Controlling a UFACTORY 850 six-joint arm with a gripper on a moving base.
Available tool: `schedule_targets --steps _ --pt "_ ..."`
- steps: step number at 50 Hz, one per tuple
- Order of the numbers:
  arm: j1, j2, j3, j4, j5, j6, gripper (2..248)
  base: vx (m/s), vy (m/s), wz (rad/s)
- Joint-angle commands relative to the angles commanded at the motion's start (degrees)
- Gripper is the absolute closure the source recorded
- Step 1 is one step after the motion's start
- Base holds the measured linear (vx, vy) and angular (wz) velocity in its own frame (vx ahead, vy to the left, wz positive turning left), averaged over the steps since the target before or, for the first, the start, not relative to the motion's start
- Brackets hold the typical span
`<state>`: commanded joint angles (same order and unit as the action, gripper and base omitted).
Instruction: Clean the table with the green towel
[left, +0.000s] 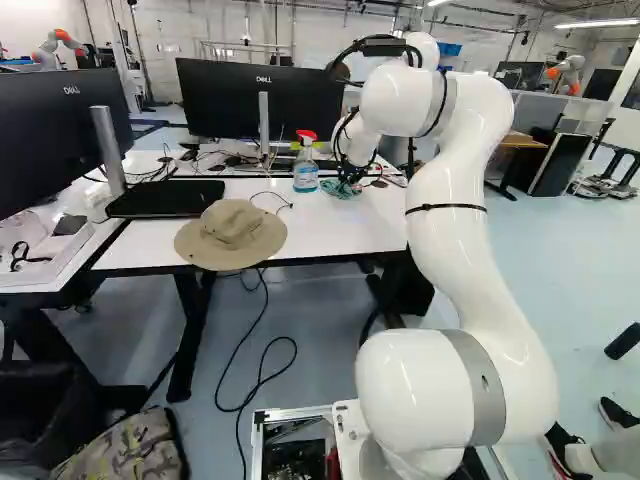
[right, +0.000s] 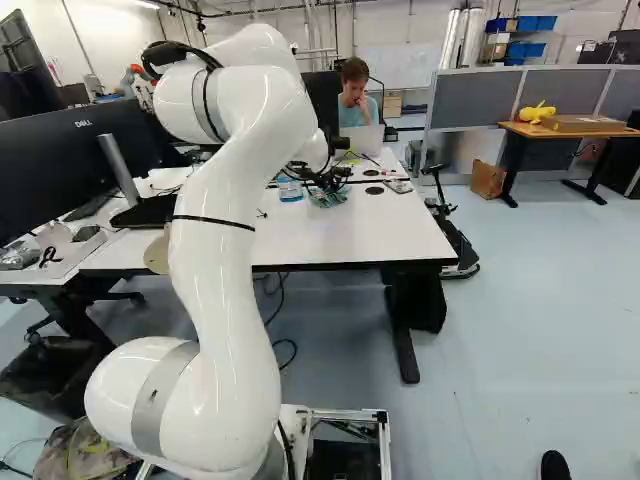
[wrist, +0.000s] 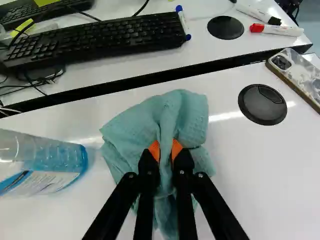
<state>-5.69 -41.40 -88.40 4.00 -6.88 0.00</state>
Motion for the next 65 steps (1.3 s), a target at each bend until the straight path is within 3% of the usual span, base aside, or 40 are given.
schedule_targets --steps 16,47,65 --pt "0.67 3.96 5.61 0.00 0.00 0.00 204 0.000 0.000 0.000" --pt "-0.60 11.27 15.68 0.00 0.00 0.00 204 0.000 0.000 0.000" --pt "-0.57 13.23 16.43 0.00 0.00 0.00 204 0.000 0.000 0.000"
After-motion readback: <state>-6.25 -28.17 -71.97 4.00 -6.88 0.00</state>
